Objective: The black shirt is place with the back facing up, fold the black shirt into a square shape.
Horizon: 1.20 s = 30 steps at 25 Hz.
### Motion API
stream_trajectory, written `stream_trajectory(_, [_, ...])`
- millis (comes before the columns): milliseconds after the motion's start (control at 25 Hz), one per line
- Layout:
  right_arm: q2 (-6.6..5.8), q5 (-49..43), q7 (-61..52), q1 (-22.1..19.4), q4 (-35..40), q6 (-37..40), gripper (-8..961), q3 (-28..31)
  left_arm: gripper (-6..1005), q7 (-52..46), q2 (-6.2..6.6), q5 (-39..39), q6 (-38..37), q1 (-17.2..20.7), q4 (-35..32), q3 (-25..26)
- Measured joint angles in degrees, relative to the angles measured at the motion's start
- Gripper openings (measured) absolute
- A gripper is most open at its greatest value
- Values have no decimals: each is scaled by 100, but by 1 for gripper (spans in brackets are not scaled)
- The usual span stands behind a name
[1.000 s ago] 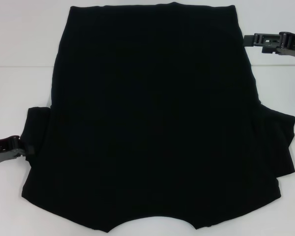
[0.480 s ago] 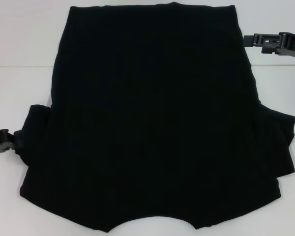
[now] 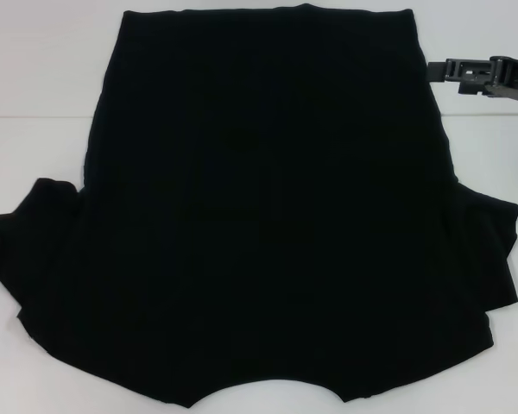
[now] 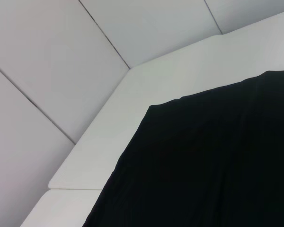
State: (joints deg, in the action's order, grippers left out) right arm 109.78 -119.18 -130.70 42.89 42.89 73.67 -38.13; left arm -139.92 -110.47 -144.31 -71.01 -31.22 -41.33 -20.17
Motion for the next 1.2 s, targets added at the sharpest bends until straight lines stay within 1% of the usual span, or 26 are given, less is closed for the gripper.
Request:
stream_trajectory(160, [0, 1, 0, 0, 2, 33, 944, 71, 2, -6, 41, -1, 32, 29, -45, 194])
stream_trajectory(520, [0, 1, 0, 0, 8, 44, 944, 96, 1, -87, 67, -1, 31, 24, -141, 201])
stream_trajectory(680, [-6, 0, 4, -5, 7, 44, 944, 96, 1, -149, 85, 17, 18, 46, -215, 327])
stream_trajectory(800, [-7, 1, 5, -6, 5, 45, 944, 95, 1, -128, 92, 13, -22, 24, -209, 304])
stream_trajectory(920, [-9, 0, 7, -8, 3, 54, 944, 96, 2, -121, 104, 6, -182, -12, -213, 284])
stream_trajectory(1040, [-9, 0, 10, -9, 1, 66, 944, 95, 2, -104, 123, 31, -562, -112, -230, 261])
stream_trajectory(1200, [-9, 0, 24, -9, -23, 61, 944, 95, 2, -102, 106, 27, -888, -349, -247, 62])
